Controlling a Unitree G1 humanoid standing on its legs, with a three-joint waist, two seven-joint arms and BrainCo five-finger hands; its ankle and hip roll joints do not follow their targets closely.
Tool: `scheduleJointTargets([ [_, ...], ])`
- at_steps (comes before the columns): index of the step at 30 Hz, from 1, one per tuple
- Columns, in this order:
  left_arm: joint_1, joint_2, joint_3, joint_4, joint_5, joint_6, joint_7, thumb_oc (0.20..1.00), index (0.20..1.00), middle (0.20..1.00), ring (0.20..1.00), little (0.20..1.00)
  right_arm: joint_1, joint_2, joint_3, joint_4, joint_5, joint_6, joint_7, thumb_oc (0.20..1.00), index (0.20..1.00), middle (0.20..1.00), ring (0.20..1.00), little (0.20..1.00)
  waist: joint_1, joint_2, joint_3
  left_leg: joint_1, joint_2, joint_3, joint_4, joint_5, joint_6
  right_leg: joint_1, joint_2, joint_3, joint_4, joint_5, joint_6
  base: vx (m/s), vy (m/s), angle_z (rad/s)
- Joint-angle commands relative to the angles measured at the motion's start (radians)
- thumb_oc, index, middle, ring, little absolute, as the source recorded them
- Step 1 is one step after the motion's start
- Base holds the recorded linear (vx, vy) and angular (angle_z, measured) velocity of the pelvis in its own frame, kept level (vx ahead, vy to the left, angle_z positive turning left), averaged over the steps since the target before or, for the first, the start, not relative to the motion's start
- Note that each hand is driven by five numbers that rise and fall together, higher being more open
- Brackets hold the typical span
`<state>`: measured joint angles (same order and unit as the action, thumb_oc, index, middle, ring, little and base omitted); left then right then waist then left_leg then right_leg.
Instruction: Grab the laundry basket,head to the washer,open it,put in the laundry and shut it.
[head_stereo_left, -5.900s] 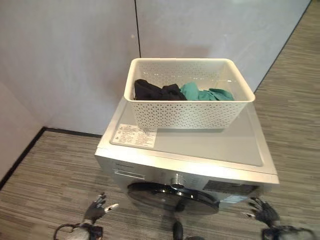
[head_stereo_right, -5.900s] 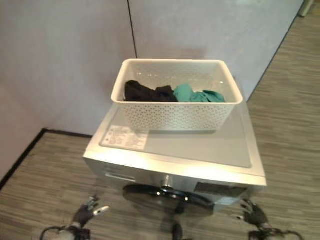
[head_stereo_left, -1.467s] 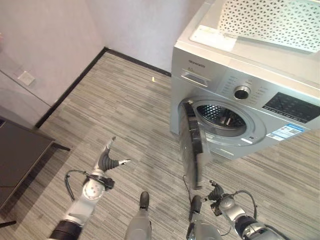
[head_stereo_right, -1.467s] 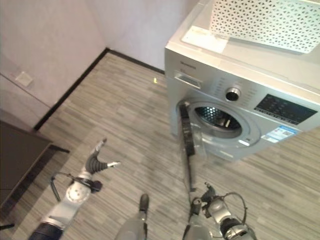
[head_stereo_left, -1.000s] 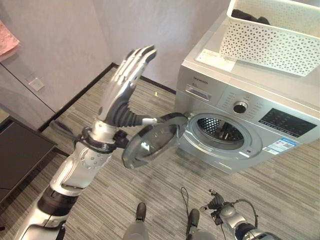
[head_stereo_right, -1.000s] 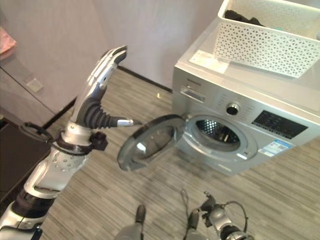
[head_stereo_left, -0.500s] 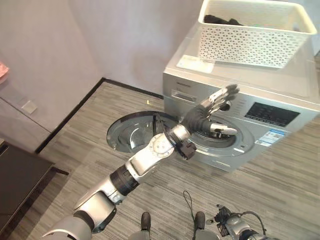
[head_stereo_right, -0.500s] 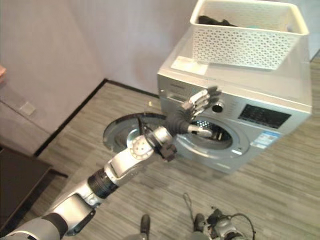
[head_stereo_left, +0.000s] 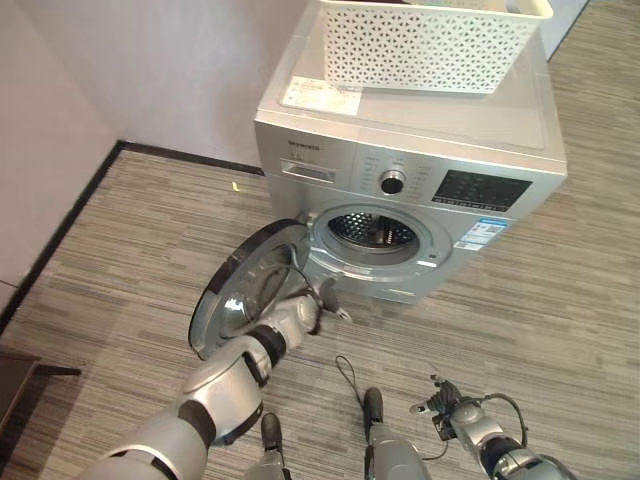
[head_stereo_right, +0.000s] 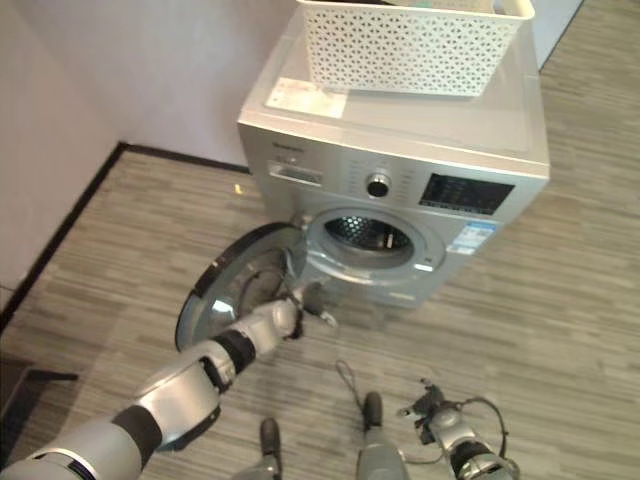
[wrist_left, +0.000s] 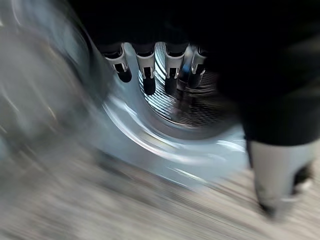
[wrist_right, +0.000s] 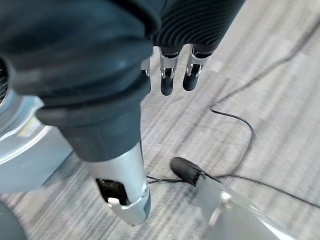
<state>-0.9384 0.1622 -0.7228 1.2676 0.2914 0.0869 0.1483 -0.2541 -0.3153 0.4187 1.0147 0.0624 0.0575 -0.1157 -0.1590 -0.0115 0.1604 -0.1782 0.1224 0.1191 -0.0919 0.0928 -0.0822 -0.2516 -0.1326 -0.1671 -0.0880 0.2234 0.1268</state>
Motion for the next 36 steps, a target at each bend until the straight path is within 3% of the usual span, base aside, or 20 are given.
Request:
scheduleJointTargets([
  [1, -0.183, 0.077, 0.021, 0.080, 0.099, -0.013, 0.091, 1.000, 1.000, 1.000, 1.000, 1.000, -0.020, -0.028, -0.022, 0.006, 0.006, -0.046, -0.030, 1.000, 1.000, 1.000, 1.000, 1.000, 0.022, -0.042, 0.055, 0.038, 0.002, -0.008, 0.005, -0.086, 0.003, 0.058, -0.018, 0.011, 0.001, -0.151, 0.019, -0.04, -0.021, -0.12],
  [3, -0.188, 0.112, 0.032, 0.075, 0.102, -0.014, 0.104, 1.000, 1.000, 1.000, 1.000, 1.000, -0.014, -0.031, -0.022, 0.006, 0.007, -0.052, -0.031, 1.000, 1.000, 1.000, 1.000, 1.000, 0.022, -0.046, 0.057, 0.034, 0.002, -0.008, 0.005, -0.084, 0.003, 0.054, -0.018, 0.011, 0.001, -0.149, 0.020, -0.02, -0.017, -0.03],
  [4, -0.188, 0.191, 0.056, 0.066, 0.096, -0.017, 0.126, 1.000, 1.000, 1.000, 1.000, 1.000, 0.000, -0.036, -0.021, 0.013, 0.004, -0.057, -0.025, 1.000, 1.000, 1.000, 1.000, 1.000, 0.025, -0.055, 0.061, 0.024, 0.004, -0.009, 0.005, -0.081, 0.002, 0.045, -0.017, 0.009, 0.001, -0.146, 0.021, 0.00, 0.000, 0.00],
  [6, -0.175, 0.263, 0.091, 0.063, 0.078, -0.015, 0.154, 1.000, 1.000, 1.000, 1.000, 1.000, 0.014, -0.037, -0.027, 0.024, 0.008, -0.058, -0.022, 1.000, 1.000, 1.000, 1.000, 1.000, 0.031, -0.060, 0.062, 0.022, 0.006, -0.007, 0.005, -0.079, 0.001, 0.042, -0.017, 0.010, 0.001, -0.143, 0.023, -0.02, -0.022, -0.05],
  [11, -0.089, 0.352, 0.163, 0.070, 0.054, -0.009, 0.183, 1.000, 1.000, 1.000, 1.000, 1.000, 0.050, -0.035, -0.044, 0.030, 0.020, -0.067, -0.011, 1.000, 1.000, 1.000, 1.000, 1.000, 0.049, -0.066, 0.065, 0.035, 0.008, -0.004, 0.005, -0.081, 0.000, 0.050, -0.020, 0.005, 0.001, -0.146, 0.022, -0.01, -0.001, -0.03],
  [16, -0.014, 0.352, 0.204, 0.068, 0.022, -0.015, 0.184, 1.000, 1.000, 1.000, 1.000, 1.000, 0.061, -0.034, -0.050, 0.038, 0.010, -0.063, -0.006, 1.000, 1.000, 1.000, 1.000, 1.000, 0.059, -0.066, 0.061, 0.044, 0.007, -0.005, 0.005, -0.086, 0.000, 0.063, -0.021, 0.000, 0.001, -0.149, 0.021, -0.01, 0.009, 0.02],
  [26, 0.107, 0.314, 0.181, 0.038, 0.031, -0.043, 0.118, 1.000, 1.000, 1.000, 1.000, 1.000, 0.070, -0.024, -0.056, 0.076, -0.025, -0.045, 0.010, 1.000, 1.000, 1.000, 1.000, 1.000, 0.073, -0.065, 0.027, 0.089, 0.005, 0.003, 0.005, -0.105, 0.004, 0.109, -0.021, 0.003, 0.001, -0.159, 0.023, 0.00, 0.007, 0.04],
  [31, 0.232, 0.297, 0.275, -0.016, -0.129, -0.088, 0.083, 1.000, 1.000, 1.000, 1.000, 1.000, 0.100, -0.020, -0.098, 0.123, -0.029, -0.026, 0.021, 1.000, 1.000, 1.000, 1.000, 1.000, 0.086, -0.060, -0.008, 0.138, 0.006, 0.010, 0.005, -0.124, 0.005, 0.153, -0.019, 0.002, 0.001, -0.172, 0.022, 0.05, 0.003, -0.01],
  [36, 0.517, 0.228, 0.408, -0.201, -0.286, -0.121, 0.064, 1.000, 1.000, 1.000, 1.000, 1.000, 0.167, -0.026, -0.219, 0.146, 0.003, -0.018, 0.023, 1.000, 1.000, 1.000, 1.000, 1.000, 0.117, -0.051, -0.045, 0.194, 0.017, 0.005, 0.005, -0.140, 0.004, 0.218, -0.008, -0.009, 0.001, -0.201, 0.013, 0.09, 0.000, 0.01],
])
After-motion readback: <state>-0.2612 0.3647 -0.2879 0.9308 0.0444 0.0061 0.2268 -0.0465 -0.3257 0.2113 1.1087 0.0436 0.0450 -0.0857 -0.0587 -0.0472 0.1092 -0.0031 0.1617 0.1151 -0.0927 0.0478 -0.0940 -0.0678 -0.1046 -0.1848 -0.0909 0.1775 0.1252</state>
